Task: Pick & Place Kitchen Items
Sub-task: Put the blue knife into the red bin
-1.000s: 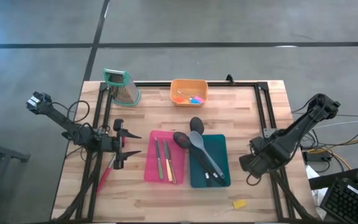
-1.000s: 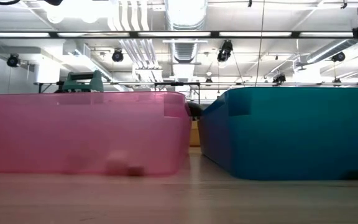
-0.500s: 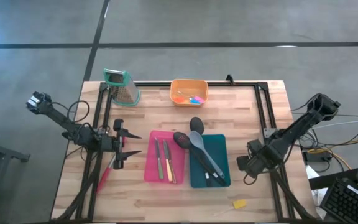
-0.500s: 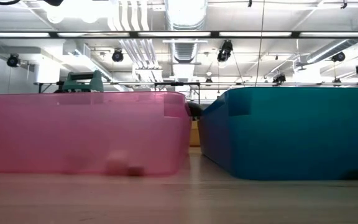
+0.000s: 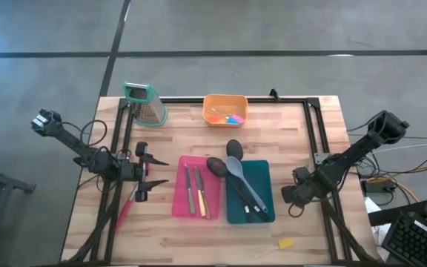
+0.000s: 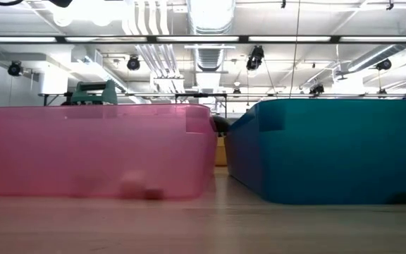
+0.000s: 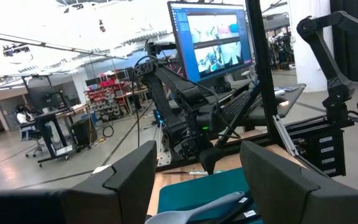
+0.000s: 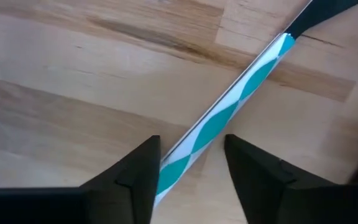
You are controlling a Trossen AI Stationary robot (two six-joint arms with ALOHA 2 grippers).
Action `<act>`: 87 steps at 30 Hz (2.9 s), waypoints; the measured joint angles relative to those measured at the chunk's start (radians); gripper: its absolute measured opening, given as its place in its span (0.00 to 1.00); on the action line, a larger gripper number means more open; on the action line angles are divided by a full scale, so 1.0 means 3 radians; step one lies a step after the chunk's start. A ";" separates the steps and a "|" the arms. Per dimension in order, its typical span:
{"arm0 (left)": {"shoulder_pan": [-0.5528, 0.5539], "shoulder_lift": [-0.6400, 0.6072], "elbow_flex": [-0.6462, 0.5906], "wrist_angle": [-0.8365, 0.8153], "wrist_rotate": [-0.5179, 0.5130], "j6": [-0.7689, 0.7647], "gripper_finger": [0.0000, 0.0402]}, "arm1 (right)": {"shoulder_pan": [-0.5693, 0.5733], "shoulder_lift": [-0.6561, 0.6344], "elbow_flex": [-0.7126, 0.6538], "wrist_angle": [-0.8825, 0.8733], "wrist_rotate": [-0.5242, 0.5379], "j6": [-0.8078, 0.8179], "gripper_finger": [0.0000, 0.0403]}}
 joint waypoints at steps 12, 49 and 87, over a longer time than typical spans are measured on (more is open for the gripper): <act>0.0001 0.0006 0.0000 0.0001 -0.0001 -0.0005 0.59 | -0.0003 0.0010 -0.0004 -0.0217 -0.0051 -0.0212 0.10; 0.0001 0.0006 0.0005 0.0028 -0.0003 0.0000 0.59 | -0.0003 -0.0746 0.0657 -0.0492 0.1661 -0.1058 0.05; 0.0934 0.0973 0.0136 0.1022 0.1134 -0.0234 0.59 | -0.0431 0.0987 0.2890 0.0345 0.3263 -0.4441 0.05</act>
